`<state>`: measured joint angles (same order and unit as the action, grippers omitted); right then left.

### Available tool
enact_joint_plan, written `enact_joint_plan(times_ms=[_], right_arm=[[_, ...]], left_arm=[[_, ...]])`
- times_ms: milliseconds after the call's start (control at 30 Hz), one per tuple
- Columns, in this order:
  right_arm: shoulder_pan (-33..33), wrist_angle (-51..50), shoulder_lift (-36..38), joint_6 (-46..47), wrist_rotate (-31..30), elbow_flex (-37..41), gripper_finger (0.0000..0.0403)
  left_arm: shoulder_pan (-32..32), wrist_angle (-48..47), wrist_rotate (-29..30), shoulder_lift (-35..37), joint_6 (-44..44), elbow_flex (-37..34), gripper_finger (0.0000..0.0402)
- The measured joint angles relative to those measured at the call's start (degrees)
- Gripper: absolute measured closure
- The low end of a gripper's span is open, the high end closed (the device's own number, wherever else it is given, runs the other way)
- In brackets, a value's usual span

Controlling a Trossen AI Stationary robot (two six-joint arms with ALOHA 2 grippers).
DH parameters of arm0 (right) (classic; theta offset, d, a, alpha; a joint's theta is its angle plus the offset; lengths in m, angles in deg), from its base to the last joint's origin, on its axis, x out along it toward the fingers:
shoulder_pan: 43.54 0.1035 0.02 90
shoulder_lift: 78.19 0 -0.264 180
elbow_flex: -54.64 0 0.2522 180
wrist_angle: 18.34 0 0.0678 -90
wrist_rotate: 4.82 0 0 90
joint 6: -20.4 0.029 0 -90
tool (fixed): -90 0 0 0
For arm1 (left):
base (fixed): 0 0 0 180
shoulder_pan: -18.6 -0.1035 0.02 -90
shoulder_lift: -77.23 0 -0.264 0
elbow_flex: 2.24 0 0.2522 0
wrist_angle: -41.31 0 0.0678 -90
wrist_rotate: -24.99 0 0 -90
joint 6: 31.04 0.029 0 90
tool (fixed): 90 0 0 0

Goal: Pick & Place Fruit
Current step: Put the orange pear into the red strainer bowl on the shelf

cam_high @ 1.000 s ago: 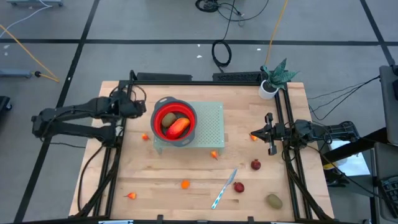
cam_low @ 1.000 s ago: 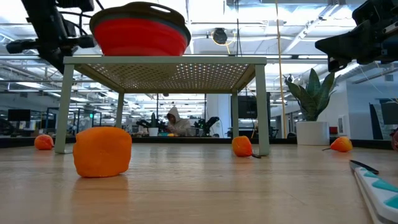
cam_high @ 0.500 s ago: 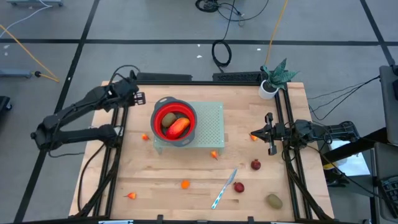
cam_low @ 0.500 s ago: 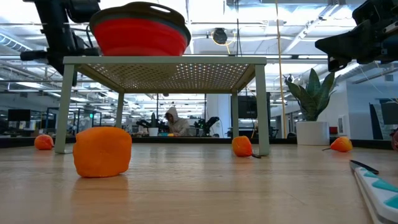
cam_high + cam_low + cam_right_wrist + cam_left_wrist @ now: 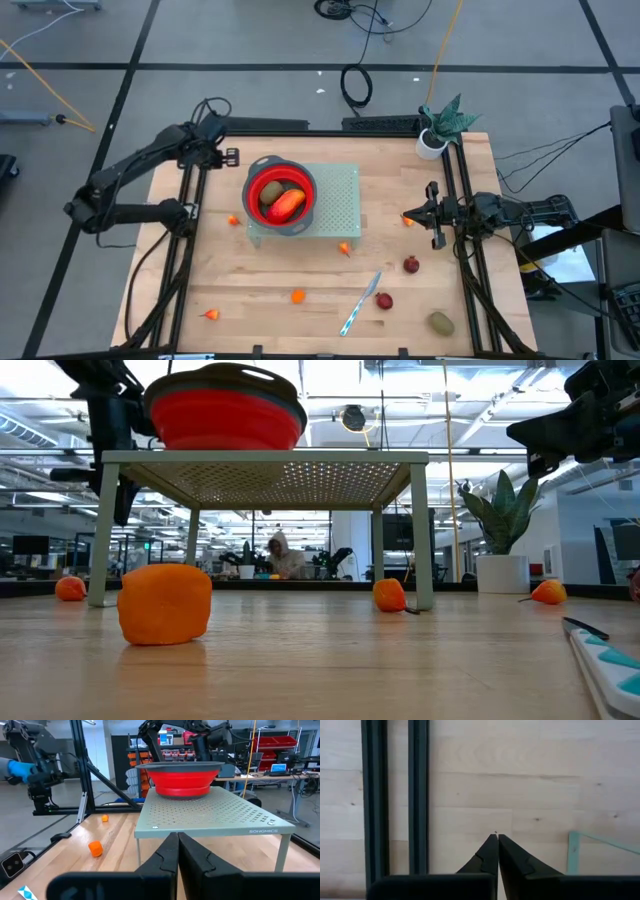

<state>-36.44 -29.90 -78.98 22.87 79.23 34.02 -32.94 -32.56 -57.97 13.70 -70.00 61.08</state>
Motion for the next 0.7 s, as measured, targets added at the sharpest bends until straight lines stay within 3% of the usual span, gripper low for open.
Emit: enact_joint_plan(times_ms=[167,300,700], right_arm=[[0.0,0.0,0.0,-0.08,0.0,0.0,0.0403],[0.0,-0.02,0.02,-0.08,0.0,0.0,0.0403],[0.01,-0.02,0.0,-0.1,0.0,0.0,0.0403]], left_arm=[[-1.56,0.2,-2.58,-0.21,1.37,-2.86,0.0394],[-2.16,-0.11,-8.2,-0.21,1.12,-7.66,0.0377],[2.21,0.16,-14.56,2.52,-2.7,-12.5,0.0355]])
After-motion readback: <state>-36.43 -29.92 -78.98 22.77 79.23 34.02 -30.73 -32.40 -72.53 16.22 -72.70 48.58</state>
